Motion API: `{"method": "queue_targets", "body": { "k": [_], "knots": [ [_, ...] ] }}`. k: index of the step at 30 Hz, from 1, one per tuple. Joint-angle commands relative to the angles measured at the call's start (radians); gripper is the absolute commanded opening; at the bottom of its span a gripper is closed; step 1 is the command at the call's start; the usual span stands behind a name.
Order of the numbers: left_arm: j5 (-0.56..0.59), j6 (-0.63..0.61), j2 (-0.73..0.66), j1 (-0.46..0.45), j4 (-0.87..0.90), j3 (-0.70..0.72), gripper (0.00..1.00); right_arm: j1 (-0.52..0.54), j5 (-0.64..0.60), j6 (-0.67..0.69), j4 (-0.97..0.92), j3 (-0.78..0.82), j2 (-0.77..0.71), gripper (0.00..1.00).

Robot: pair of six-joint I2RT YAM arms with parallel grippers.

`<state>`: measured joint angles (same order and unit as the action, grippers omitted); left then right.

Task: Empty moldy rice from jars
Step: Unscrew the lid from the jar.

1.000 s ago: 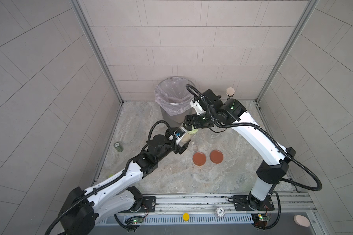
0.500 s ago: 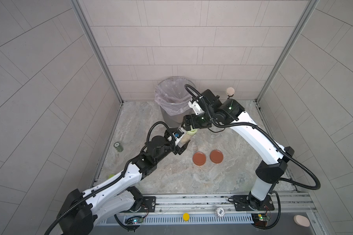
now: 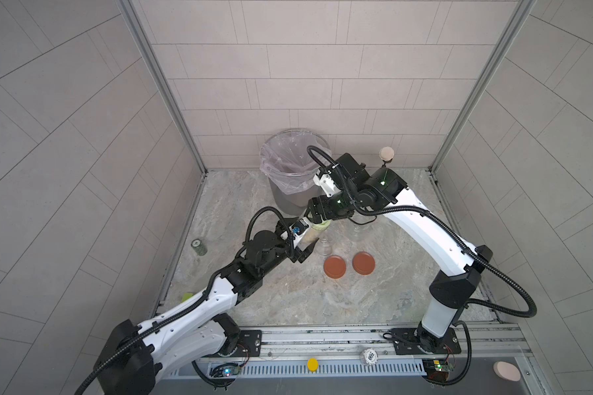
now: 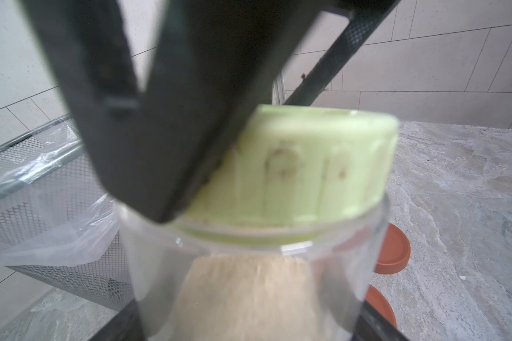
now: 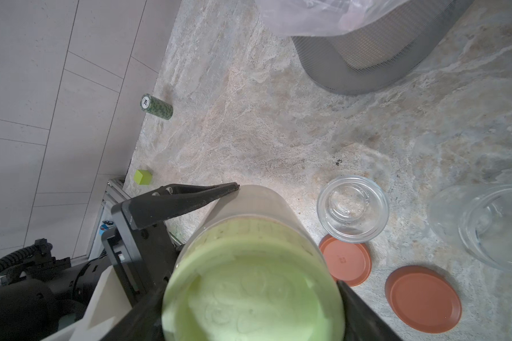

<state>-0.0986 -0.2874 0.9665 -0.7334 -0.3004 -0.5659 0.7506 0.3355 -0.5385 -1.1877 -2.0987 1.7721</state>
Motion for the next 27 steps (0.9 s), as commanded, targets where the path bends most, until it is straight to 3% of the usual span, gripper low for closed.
{"method": "queue_targets", "body": {
  "k": [1,11,20,27],
  "knots": [
    [-0.019,0.007,-0.032,-0.001,-0.165,-0.035,0.08,0.037,0.083,0.113,-0.064,0.01,-0.017,0.77],
    [-0.086,0.049,-0.056,0.017,-0.154,-0.038,0.07,0.023,0.215,0.428,-0.157,-0.102,0.041,0.69],
    [-0.128,0.086,-0.047,0.024,-0.161,-0.029,0.05,-0.014,0.383,0.823,-0.239,-0.185,0.088,0.68],
    [-0.142,0.1,-0.048,0.024,-0.155,-0.023,0.05,-0.031,0.435,1.094,-0.286,-0.231,0.098,0.66]
  ]
}}
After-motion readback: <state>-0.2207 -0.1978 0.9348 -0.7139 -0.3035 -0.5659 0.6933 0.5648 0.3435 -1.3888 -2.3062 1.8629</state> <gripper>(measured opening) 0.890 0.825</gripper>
